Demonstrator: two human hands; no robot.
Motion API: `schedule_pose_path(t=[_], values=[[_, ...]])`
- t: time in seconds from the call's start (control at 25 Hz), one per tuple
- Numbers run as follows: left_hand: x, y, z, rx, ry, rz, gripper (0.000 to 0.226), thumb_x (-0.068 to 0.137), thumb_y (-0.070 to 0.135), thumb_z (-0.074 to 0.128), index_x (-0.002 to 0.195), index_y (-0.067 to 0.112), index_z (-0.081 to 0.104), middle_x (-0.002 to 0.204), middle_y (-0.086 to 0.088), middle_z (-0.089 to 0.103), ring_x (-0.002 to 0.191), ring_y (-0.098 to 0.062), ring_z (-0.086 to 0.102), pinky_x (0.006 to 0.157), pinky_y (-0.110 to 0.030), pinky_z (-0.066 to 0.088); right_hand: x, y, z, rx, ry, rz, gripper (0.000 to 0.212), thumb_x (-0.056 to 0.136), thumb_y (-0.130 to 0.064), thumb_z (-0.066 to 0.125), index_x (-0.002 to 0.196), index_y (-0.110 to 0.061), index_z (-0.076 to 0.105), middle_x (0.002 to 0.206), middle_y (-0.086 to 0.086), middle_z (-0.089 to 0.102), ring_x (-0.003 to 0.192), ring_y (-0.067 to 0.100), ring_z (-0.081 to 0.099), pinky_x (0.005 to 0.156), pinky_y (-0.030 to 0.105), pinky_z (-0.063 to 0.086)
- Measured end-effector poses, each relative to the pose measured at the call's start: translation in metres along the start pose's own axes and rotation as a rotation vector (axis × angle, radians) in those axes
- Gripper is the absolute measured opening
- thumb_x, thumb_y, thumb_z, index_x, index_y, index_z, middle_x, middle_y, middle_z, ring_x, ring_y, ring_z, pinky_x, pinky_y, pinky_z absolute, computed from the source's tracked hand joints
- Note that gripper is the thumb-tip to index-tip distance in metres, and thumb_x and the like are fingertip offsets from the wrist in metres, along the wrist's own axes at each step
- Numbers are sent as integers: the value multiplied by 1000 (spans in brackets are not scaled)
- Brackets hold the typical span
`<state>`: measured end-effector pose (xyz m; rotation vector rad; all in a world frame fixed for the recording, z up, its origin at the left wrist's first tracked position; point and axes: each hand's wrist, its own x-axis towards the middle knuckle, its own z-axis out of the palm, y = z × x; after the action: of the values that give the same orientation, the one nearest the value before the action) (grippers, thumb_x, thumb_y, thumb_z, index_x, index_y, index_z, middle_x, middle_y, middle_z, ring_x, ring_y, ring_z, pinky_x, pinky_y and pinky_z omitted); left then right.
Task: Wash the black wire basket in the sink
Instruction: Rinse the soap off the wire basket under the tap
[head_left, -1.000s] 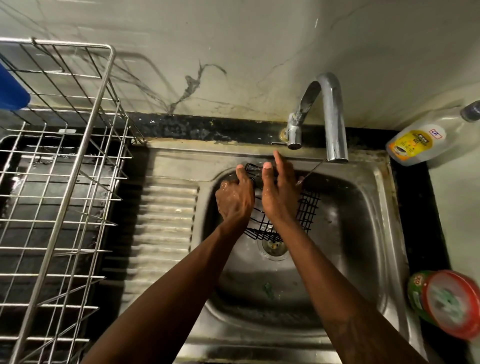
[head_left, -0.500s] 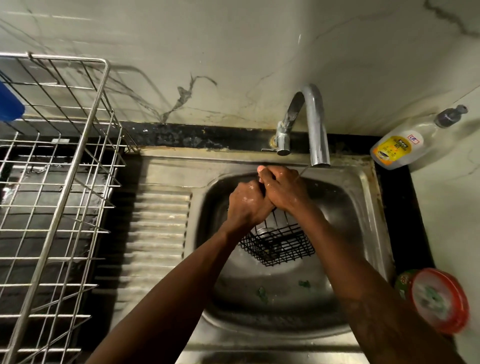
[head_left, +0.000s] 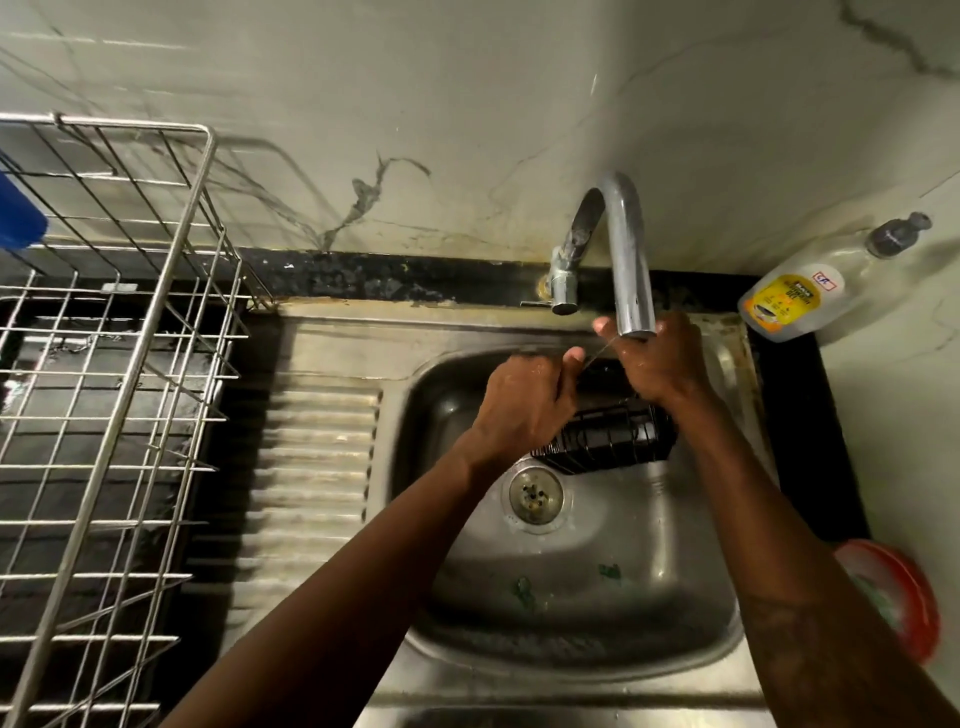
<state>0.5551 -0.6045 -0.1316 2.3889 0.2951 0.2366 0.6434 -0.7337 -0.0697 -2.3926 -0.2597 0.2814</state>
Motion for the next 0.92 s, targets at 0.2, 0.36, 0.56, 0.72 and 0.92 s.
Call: schedule_pose_path(t=[0.2,0.36,0.56,0.72,0.92], values=[[6,54,13,247,89,-153,50,100,48,28,63,24,52,56,12,48,54,-12,48,77,-33,37,19,30,33,182,69,40,27,83,-25,76,77,1,75,77,24,72,78,42,71,73,52,58],[-7,30,9,339,0,138,45,105,40,27,85,25,65,70,8,65,60,-12,60,71,-33,49,7,62,45,288,110,87,44,93,-35,68,54,-14,66,52,0,64,52,12,55,56,36,48],[-1,7,0,310,94,-12,52,107,41,22,85,23,65,67,8,64,51,-9,51,56,-30,49,10,44,47,207,160,25,60,97,-30,66,44,-20,40,37,-10,41,37,6,39,46,23,37],[-12,41,15,423,73,-34,56,102,45,19,75,26,65,72,9,67,72,-12,63,89,-41,44,8,52,59,313,157,101,53,99,-41,53,52,-20,66,55,2,66,59,25,67,69,45,57],[11,9,-1,313,16,-226,67,96,60,20,76,16,67,64,6,59,58,-14,54,61,-30,48,-7,42,72,495,65,39,52,95,-61,46,58,-30,63,59,-6,58,63,18,56,65,41,48]])
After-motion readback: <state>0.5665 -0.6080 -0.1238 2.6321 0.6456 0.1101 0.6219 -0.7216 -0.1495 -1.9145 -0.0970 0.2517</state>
